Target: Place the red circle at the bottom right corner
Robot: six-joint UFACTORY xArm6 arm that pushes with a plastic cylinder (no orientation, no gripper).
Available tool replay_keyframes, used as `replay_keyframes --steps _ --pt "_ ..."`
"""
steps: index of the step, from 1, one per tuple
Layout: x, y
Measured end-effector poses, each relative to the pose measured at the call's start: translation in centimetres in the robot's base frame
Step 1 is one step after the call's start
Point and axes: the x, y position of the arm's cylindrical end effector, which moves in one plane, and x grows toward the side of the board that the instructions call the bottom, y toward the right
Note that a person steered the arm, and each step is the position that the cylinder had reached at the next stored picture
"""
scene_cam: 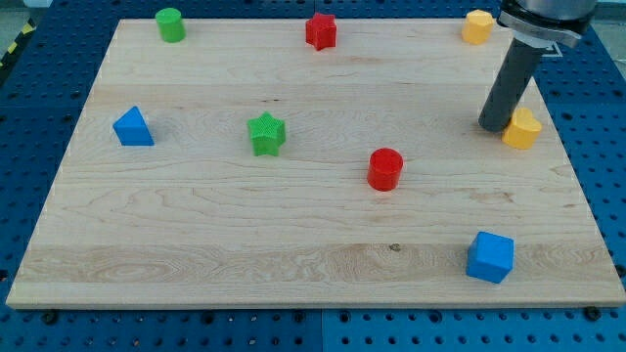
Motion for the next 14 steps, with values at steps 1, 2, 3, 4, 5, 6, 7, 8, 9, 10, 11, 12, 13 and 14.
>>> replay_keyframes --steps 1,2,3,4,5,6,7,8,9,10,11,12,13,14 --pt "0.5 0.2" --pt "0.5 -4.2" --pt "0.5 -8.8" --pt "0.9 -8.9" --pt "0.9 -8.9" --pt "0.8 -12.0" --pt "0.8 -17.5" --pt "2.5 -18.5" --pt "5.0 -18.5" --pt "5.5 -18.2" --pt "5.6 -16.1" --pt "7.2 -13.4" --pt "8.8 -10.9" --pt "9.9 -8.7"
